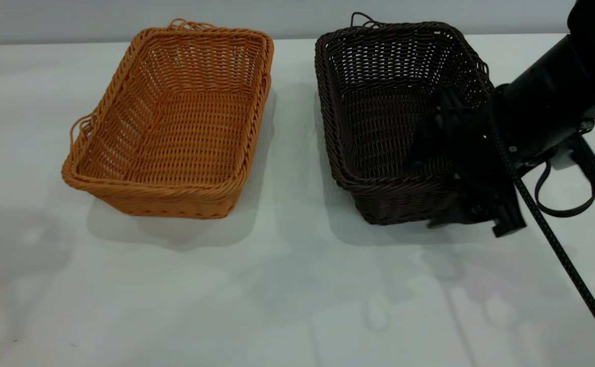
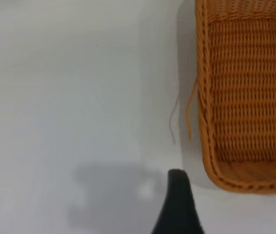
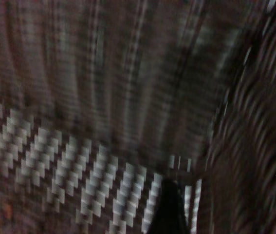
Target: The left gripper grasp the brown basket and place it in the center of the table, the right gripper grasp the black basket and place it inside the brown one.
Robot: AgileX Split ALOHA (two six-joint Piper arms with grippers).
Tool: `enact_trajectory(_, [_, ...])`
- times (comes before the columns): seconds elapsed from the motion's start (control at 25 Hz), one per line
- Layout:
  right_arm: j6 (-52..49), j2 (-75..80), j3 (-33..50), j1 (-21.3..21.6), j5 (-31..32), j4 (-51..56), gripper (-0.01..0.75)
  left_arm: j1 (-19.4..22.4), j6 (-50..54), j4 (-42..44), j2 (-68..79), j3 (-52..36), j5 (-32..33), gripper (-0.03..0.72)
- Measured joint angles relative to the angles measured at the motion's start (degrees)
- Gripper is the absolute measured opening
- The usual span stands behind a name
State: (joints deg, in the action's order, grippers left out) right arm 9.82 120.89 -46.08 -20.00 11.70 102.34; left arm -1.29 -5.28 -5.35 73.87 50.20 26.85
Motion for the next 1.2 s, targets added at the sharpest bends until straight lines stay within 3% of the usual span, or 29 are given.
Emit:
enact_trajectory(0.16, [-1.2,0.0,-0.4,0.0,-4.3,0.3,0.544,0.0,-0.3,0.0,10.7,5.5,-0.9,0.521])
enact_trajectory(0.52, [-2.0,0.0,-0.4,0.0,-4.3,0.5,0.544,0.0,-2.0,-3.9,38.7,21.4,-2.0,0.524])
enact_trajectory(0.72, [-2.0,0.0,-0.4,0.0,-4.3,0.5,0.542,0.0,-6.7,-10.2,50.1,28.6,-0.7,0.524])
enact_trajectory(0.96, [-2.0,0.0,-0.4,0.0,-4.4,0.5,0.542,-1.4,-12.9,-14.6,54.9,31.5,-0.8,0.525])
enact_trajectory(1.2, [-2.0,0.0,-0.4,0.0,-4.7,0.6,0.54,-3.9,-15.1,-14.9,58.7,32.2,-5.2,0.524])
